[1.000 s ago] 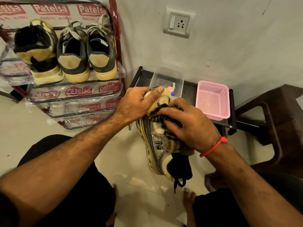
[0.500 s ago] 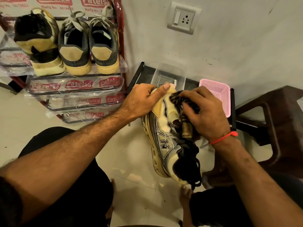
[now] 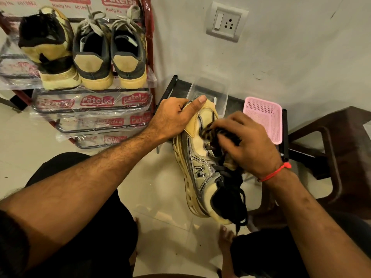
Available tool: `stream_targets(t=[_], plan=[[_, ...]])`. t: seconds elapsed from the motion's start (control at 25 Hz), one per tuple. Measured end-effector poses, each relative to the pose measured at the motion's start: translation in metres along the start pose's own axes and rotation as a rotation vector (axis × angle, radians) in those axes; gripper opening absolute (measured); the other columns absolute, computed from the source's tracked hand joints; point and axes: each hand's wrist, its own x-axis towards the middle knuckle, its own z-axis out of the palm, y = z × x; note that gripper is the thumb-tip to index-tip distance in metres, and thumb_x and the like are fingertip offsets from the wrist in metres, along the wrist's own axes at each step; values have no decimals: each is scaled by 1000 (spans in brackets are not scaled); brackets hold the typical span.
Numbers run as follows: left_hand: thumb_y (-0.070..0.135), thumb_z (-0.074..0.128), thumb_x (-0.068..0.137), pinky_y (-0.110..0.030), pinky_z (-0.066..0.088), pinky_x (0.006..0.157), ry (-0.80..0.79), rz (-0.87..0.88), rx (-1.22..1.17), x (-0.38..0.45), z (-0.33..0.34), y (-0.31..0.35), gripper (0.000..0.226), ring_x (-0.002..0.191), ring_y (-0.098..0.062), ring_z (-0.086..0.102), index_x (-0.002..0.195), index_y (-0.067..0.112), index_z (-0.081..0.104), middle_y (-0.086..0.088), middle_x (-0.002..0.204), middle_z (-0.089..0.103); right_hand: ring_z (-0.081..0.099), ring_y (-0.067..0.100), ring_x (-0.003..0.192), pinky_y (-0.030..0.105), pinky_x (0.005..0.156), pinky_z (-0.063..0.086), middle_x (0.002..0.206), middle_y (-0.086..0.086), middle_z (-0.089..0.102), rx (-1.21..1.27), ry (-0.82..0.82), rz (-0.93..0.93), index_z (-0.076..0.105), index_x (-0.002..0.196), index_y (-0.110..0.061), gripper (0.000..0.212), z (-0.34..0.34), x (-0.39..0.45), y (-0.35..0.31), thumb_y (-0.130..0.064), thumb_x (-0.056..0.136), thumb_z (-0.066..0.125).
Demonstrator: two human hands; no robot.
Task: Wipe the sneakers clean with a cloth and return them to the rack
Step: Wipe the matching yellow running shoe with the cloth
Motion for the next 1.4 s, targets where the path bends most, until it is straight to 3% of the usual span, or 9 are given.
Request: stream_targets(t=[0.16,0.36,0.56,0.72,0.8,1.0,1.2,1.28,1.4], plan=[[74,44,91,-24,34,43,-90,-16,109,-4,1,-5,69,42,-8,42,56,14,53,7,47,46,59,18,86,39,57,57,105,1,58,-68,-363,-306,64,120,-27,35,12,-10,-20,-39,91,47],[76,42,88,-18,32,43,-90,-28,88,2,0,-3,70,42,-6,42,59,13,55,6,49,47,60,23,87,46,63,57,103,6,59,-110,11,48,67,119,-18,37,2,2,2,-36,92,50],[78,44,89,-21,32,44,-149,-49,179,2,-4,-6,70,43,-6,41,59,16,54,7,50,46,59,15,94,35,63,57,111,-5,57,-100,-589,-327,66,121,-30,34,13,-11,-31,-40,91,53],[72,50,92,-19,33,42,-130,1,73,3,-7,-3,73,44,-8,44,63,5,59,0,52,51,62,24,87,36,58,55,103,4,62,-169,-22,-46,68,118,-19,33,11,-2,-15,-35,94,54],[71,49,92,-20,33,42,-96,-5,68,5,-6,-1,76,46,-11,44,67,0,62,-1,53,52,62,26,87,40,56,55,101,6,63,-249,92,-45,69,116,-18,29,14,-2,-15,-29,92,58],[75,46,87,-16,32,42,-186,-105,198,3,-5,-3,70,44,-9,43,62,10,58,4,51,48,63,19,97,29,58,50,112,-4,58,-180,-616,-368,66,119,-30,31,26,-16,-52,-40,93,53],[75,50,87,-18,33,41,-248,-27,155,3,-4,-3,74,45,-11,48,67,4,64,2,52,52,62,25,85,35,51,52,97,1,61,-298,-61,-55,70,112,-24,30,-1,5,-20,-36,91,53],[78,49,86,-20,35,42,-225,-54,160,4,-3,-3,77,45,-11,48,66,5,63,3,51,52,61,22,88,39,55,55,102,-1,59,-248,-236,-146,69,114,-25,29,-2,2,-20,-36,91,55],[69,51,91,-15,32,42,-185,-123,200,8,-10,-2,62,42,-6,42,58,16,54,6,50,46,58,14,101,37,67,57,115,-11,52,-196,-780,-335,64,120,-35,29,13,-15,-51,-41,93,55]])
